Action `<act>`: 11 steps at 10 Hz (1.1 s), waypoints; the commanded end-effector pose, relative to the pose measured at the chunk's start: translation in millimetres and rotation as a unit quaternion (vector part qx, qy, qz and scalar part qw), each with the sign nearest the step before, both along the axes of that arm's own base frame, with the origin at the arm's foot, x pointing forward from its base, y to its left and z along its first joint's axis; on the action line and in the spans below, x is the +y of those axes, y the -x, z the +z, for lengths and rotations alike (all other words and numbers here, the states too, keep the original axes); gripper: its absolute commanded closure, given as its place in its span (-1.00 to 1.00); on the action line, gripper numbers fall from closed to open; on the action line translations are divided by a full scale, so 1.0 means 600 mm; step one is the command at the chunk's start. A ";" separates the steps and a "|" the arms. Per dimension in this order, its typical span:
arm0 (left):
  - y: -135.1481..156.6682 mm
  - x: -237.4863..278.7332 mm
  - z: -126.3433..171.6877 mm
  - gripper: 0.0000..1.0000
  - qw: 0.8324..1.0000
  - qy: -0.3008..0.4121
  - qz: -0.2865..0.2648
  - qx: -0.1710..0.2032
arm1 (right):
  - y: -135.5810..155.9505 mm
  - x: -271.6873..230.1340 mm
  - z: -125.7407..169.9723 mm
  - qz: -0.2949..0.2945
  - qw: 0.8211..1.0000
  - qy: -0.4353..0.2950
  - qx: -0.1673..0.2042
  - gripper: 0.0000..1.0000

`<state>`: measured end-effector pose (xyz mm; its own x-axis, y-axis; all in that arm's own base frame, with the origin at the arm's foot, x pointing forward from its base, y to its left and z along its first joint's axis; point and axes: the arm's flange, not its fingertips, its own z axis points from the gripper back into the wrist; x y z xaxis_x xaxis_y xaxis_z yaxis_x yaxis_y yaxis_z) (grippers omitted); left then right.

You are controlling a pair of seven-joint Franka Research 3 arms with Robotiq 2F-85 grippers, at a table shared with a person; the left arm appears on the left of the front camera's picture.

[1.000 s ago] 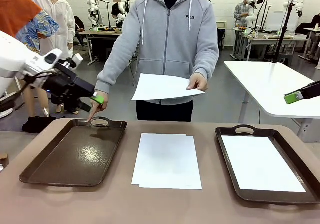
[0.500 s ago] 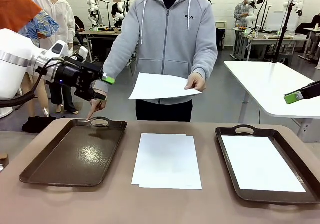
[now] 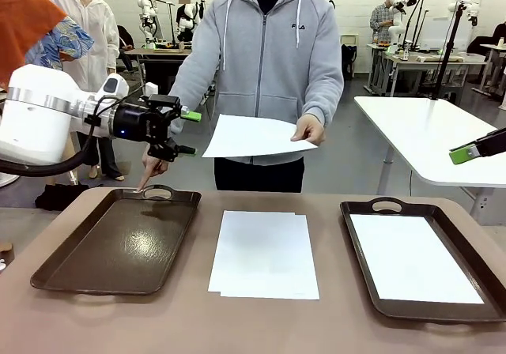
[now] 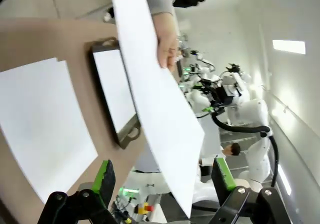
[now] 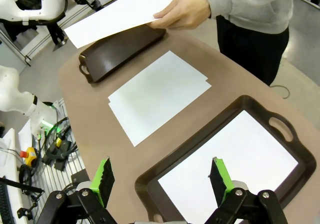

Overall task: Sort the A4 documents.
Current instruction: Receive the A4 Paper.

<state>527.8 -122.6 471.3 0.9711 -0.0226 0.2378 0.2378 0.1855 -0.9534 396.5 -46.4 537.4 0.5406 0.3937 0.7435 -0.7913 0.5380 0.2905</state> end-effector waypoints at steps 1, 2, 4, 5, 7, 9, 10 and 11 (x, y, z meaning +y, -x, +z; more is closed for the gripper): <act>-0.019 -0.013 0.011 -1.00 0.999 0.030 -0.021 0.025 | 0.000 0.001 0.000 -0.001 1.000 -0.002 0.000 -1.00; -0.021 -0.024 0.011 -1.00 0.998 0.034 -0.030 0.031 | 0.000 0.001 0.000 -0.001 1.000 -0.002 0.000 -1.00; -0.019 -0.055 0.008 -1.00 0.998 0.032 -0.051 0.037 | 0.000 0.001 0.000 -0.001 1.000 -0.002 0.000 -1.00; -0.020 -0.070 0.009 -1.00 0.997 0.028 -0.058 0.034 | 0.000 0.001 0.000 -0.001 1.000 -0.002 0.000 -1.00; -0.027 -0.089 0.010 -1.00 0.997 0.024 -0.067 0.042 | 0.000 0.001 0.000 -0.001 1.000 -0.002 0.000 -1.00; -0.032 -0.107 0.004 -1.00 0.996 0.026 -0.074 0.049 | 0.000 0.001 0.000 -0.001 1.000 -0.002 0.000 -1.00; -0.037 -0.114 -0.001 -1.00 0.995 0.026 -0.075 0.053 | 0.000 0.001 0.000 -0.001 1.000 -0.002 0.000 -1.00; -0.042 -0.119 -0.008 -1.00 0.995 0.026 -0.079 0.059 | 0.000 0.001 0.000 -0.001 1.000 -0.002 0.000 -1.00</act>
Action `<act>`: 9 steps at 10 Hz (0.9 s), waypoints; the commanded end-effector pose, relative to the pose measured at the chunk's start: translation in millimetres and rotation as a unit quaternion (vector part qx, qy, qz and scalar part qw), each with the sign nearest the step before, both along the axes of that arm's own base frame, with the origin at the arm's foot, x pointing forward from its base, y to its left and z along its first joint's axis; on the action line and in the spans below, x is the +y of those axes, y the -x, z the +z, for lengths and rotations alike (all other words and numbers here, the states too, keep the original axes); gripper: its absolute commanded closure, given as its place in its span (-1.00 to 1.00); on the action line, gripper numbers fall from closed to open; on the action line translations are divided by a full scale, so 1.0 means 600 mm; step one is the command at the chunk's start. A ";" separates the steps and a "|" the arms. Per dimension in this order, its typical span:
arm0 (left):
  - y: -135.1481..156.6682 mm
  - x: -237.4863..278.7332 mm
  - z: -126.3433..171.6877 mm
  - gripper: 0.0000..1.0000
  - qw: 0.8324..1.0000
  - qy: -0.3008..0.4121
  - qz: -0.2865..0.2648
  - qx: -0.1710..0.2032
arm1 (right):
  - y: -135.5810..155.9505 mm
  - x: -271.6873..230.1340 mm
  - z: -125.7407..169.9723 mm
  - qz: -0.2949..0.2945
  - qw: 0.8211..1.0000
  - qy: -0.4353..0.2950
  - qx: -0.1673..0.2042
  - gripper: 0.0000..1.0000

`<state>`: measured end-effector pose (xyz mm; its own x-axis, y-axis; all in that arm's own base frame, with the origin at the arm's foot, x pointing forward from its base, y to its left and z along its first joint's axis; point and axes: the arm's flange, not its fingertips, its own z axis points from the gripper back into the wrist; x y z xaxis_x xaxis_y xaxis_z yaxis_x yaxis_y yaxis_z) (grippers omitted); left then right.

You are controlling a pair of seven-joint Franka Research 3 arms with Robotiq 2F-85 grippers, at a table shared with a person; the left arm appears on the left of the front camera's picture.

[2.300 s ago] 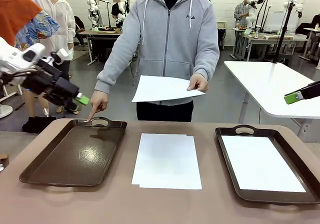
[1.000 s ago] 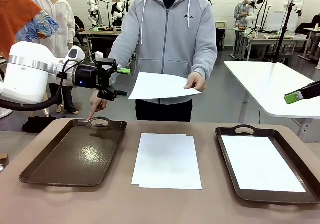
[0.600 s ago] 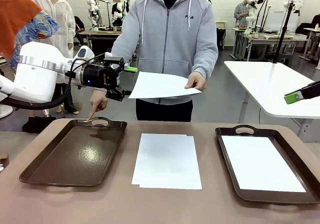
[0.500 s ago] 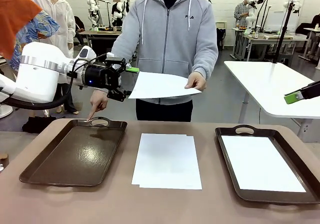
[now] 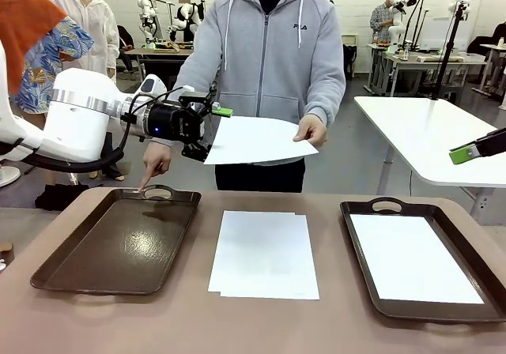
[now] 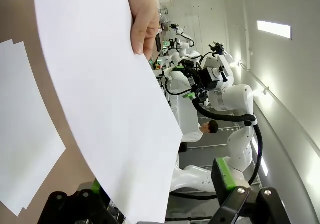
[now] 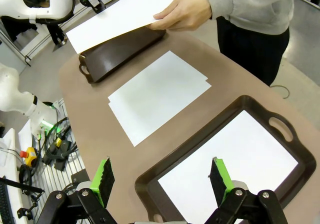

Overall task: Sort the A4 documents.
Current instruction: Receive the A4 Paper.

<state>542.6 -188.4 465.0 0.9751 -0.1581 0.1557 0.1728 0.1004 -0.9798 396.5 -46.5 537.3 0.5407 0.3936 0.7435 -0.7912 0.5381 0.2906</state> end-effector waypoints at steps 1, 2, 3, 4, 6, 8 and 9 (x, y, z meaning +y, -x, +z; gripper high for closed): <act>-0.020 -0.009 -0.001 -1.00 1.000 -0.003 -0.005 0.017 | 0.000 0.001 0.000 0.000 1.000 -0.002 0.000 -1.00; -0.023 -0.009 -0.003 -1.00 1.000 -0.001 -0.007 0.019 | 0.000 0.001 0.000 0.000 1.000 -0.002 0.000 -1.00; -0.026 -0.006 -0.007 -1.00 1.000 0.004 -0.009 0.018 | 0.000 0.001 0.000 0.000 1.000 -0.002 0.000 -1.00; -0.027 -0.002 -0.007 -0.69 1.000 0.005 -0.003 0.001 | 0.000 0.001 0.000 0.000 1.000 -0.002 0.000 -1.00; -0.026 0.000 -0.003 -0.33 1.000 0.004 -0.006 -0.003 | 0.000 0.001 0.000 0.000 1.000 -0.002 0.000 -1.00; -0.024 -0.003 -0.002 0.04 1.000 0.001 -0.004 -0.005 | 0.000 0.001 0.000 0.000 1.000 -0.002 0.000 -1.00; -0.026 -0.003 -0.003 0.10 1.000 0.000 -0.005 -0.005 | 0.000 0.001 0.000 0.000 1.000 -0.002 0.000 -1.00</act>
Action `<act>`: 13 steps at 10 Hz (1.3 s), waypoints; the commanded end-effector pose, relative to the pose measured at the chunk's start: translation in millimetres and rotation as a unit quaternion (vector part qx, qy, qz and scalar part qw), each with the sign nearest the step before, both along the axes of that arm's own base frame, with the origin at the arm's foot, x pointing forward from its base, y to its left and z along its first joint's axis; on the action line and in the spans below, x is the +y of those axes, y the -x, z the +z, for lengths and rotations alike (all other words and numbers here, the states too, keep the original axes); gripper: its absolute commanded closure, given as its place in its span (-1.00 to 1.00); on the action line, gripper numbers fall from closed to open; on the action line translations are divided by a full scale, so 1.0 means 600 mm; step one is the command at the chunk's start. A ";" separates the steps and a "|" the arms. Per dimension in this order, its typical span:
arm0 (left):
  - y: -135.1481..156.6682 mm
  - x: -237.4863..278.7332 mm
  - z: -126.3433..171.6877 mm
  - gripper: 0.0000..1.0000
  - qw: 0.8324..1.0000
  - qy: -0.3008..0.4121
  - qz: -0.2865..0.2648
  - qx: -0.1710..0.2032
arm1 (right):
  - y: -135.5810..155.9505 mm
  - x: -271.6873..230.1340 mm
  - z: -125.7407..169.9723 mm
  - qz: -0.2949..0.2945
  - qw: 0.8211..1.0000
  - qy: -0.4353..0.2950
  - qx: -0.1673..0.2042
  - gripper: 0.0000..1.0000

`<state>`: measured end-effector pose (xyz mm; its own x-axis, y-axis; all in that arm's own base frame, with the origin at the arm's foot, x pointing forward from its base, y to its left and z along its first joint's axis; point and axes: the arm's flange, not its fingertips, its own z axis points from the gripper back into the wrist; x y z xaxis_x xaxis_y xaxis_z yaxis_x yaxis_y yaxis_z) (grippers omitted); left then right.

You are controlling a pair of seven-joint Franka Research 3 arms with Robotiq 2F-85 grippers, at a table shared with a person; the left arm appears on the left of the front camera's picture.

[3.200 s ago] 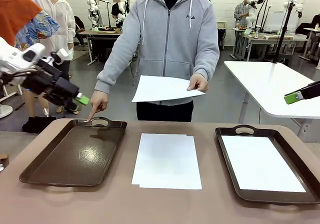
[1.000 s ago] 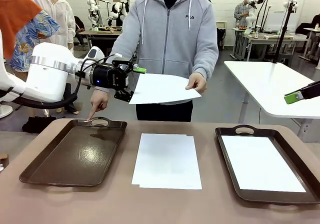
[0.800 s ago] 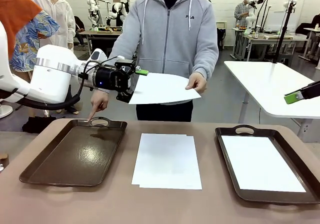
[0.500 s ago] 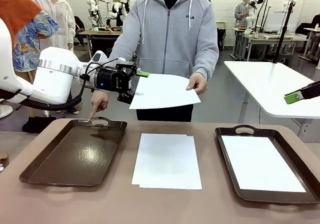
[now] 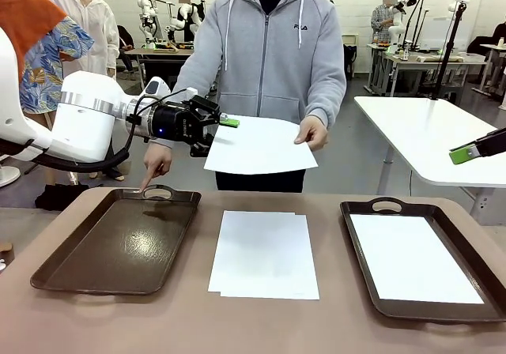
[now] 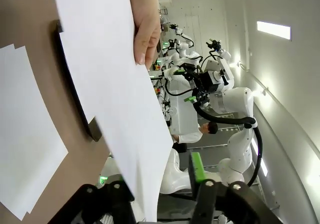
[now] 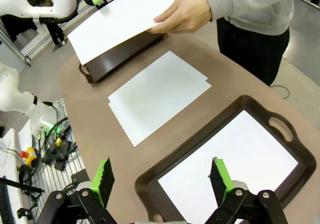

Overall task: Sort the A4 documents.
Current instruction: Receive the A4 Paper.

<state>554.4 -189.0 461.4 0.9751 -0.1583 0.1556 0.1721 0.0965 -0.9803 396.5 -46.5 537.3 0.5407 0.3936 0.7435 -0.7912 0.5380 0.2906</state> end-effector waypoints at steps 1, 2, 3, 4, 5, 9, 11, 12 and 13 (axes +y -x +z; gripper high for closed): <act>-0.007 -0.002 0.002 0.41 1.000 -0.003 -0.006 -0.005 | 0.000 0.001 0.000 0.000 1.000 -0.002 0.000 -1.00; -0.007 -0.001 0.001 0.46 1.000 -0.004 -0.007 -0.006 | 0.000 0.001 0.000 0.000 1.000 -0.002 0.000 -1.00; -0.008 0.000 0.001 0.77 1.000 -0.004 -0.006 -0.007 | 0.000 0.001 0.000 0.000 1.000 -0.002 0.000 -1.00; -0.007 0.000 0.000 0.83 1.000 -0.004 -0.005 -0.008 | 0.000 0.001 0.000 0.000 1.000 -0.002 0.000 -1.00; -0.007 0.001 0.001 1.00 1.000 -0.002 -0.005 -0.009 | 0.000 0.001 0.000 0.000 1.000 -0.002 0.000 -1.00; -0.005 0.004 -0.005 1.00 1.000 -0.007 -0.004 -0.014 | 0.000 0.001 0.000 0.000 1.000 -0.002 0.000 -1.00; -0.002 0.002 -0.006 1.00 1.000 -0.007 -0.026 -0.015 | 0.000 0.001 0.000 0.000 1.000 -0.002 0.000 -1.00; 0.000 0.004 -0.004 1.00 0.999 -0.010 -0.039 -0.024 | 0.000 0.001 0.000 0.000 1.000 -0.002 0.000 -1.00; 0.005 0.006 0.000 1.00 0.998 -0.011 -0.048 -0.036 | 0.000 0.001 0.000 0.000 1.000 -0.002 0.000 -1.00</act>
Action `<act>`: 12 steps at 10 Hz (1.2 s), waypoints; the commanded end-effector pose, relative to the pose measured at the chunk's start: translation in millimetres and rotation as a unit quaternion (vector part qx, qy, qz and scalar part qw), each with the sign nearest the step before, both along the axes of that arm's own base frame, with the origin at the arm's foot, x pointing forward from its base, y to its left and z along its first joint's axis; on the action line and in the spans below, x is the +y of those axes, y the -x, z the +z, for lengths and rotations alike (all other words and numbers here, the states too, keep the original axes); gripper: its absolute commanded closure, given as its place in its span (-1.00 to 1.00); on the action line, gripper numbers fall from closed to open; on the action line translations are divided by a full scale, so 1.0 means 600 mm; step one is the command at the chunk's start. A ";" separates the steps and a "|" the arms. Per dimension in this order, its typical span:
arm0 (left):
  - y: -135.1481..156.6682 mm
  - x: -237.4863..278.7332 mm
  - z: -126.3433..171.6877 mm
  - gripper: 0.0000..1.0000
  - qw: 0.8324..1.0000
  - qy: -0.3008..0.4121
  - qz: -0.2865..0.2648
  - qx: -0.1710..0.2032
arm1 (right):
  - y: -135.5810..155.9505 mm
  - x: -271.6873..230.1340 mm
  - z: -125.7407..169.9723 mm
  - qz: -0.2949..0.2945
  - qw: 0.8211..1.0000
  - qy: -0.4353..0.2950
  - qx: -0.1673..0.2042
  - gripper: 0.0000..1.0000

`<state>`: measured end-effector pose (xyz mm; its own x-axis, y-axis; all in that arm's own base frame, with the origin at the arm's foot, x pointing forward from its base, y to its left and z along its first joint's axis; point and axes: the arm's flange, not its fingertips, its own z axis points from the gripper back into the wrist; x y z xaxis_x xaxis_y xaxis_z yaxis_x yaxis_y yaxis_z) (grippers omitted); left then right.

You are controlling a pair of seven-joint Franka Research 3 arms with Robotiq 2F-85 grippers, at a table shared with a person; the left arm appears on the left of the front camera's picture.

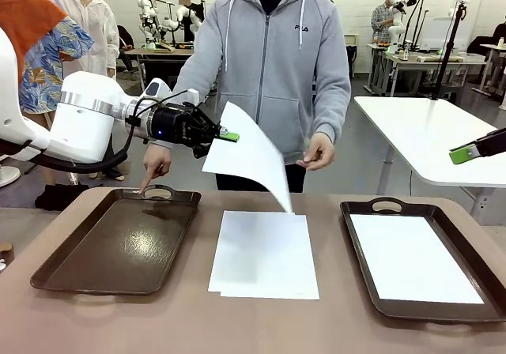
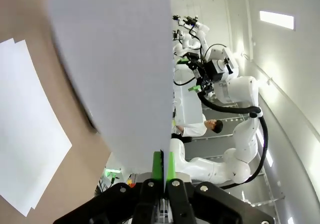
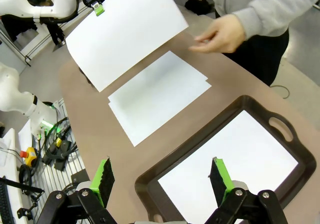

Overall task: Sort the A4 documents.
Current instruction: Receive the A4 Paper, then place the A4 Paper in the designated Handle tray.

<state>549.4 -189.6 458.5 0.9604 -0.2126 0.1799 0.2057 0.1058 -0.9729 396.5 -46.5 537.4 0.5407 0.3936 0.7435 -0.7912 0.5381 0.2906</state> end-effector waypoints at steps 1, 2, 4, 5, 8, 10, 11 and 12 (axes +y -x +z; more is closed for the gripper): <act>0.000 0.011 0.012 1.00 0.999 -0.002 -0.024 -0.028 | 0.000 0.001 0.000 0.000 1.000 -0.002 0.000 -1.00; 0.003 0.016 0.017 1.00 0.999 -0.001 -0.022 -0.034 | 0.000 0.001 0.000 0.000 1.000 -0.002 0.000 -1.00; 0.012 0.022 0.027 1.00 0.998 0.018 -0.034 -0.040 | 0.000 0.001 0.000 0.000 1.000 -0.002 0.000 -1.00; 0.004 0.008 0.012 1.00 1.000 0.000 -0.015 -0.023 | 0.000 0.001 0.000 0.000 1.000 -0.002 0.000 -1.00; 0.004 0.008 0.012 1.00 1.000 0.000 -0.015 -0.023 | 0.000 0.001 0.000 0.000 1.000 -0.002 0.000 -1.00; 0.004 0.008 0.012 1.00 1.000 0.000 -0.015 -0.023 | 0.000 0.001 0.000 0.000 1.000 -0.002 0.000 -1.00; 0.004 0.008 0.012 1.00 1.000 0.000 -0.015 -0.023 | 0.000 0.001 0.000 0.000 1.000 -0.002 0.000 -1.00; 0.004 0.008 0.012 1.00 1.000 0.000 -0.015 -0.023 | 0.000 0.001 0.000 0.000 1.000 -0.002 0.000 -1.00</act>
